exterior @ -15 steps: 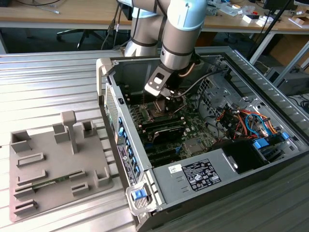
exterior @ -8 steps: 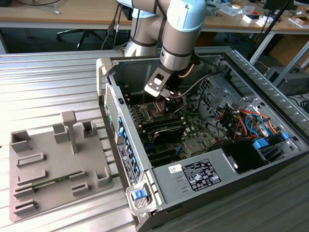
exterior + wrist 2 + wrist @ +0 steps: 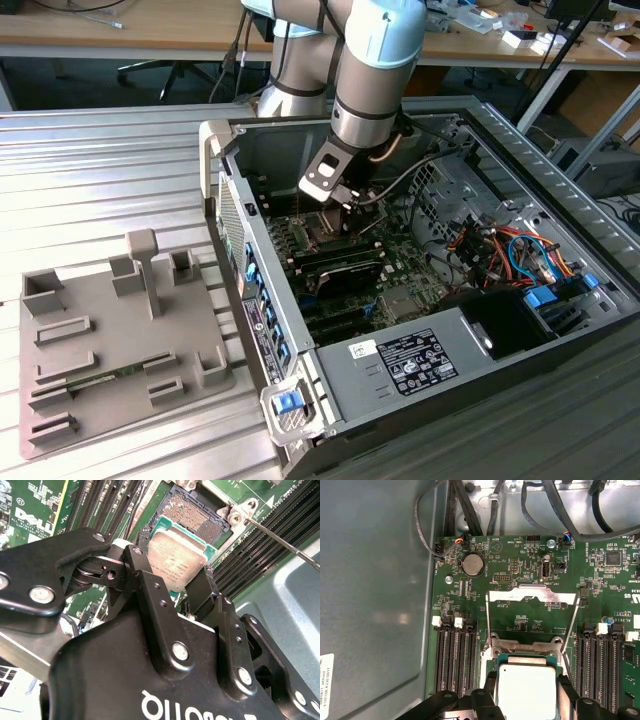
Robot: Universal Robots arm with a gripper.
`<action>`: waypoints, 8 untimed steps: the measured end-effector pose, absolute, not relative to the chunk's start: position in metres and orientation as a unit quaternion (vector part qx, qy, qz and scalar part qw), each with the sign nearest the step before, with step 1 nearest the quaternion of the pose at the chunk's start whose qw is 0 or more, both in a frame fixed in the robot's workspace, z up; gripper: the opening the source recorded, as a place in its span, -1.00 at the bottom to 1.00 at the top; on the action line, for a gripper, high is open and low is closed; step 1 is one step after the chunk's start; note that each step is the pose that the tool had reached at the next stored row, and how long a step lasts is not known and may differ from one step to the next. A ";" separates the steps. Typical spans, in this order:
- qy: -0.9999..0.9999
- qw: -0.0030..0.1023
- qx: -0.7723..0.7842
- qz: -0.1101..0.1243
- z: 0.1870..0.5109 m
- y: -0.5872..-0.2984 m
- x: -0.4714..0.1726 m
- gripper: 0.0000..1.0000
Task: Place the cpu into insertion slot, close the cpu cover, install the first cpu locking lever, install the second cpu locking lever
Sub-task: 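Place the cpu into insertion slot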
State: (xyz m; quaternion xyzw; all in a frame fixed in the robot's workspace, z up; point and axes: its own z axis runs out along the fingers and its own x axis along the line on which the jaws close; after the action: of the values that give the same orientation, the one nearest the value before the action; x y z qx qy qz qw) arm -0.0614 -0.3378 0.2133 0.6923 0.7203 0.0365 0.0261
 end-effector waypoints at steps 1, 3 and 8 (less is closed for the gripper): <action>0.720 0.026 0.692 0.036 0.213 -0.338 -0.061 0.09; 0.720 0.026 0.692 0.036 0.212 -0.338 -0.061 0.09; 0.720 0.026 0.692 0.036 0.209 -0.338 -0.061 0.09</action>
State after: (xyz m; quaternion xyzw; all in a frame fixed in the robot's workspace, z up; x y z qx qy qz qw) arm -0.0614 -0.3377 0.2087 0.6923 0.7202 0.0365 0.0261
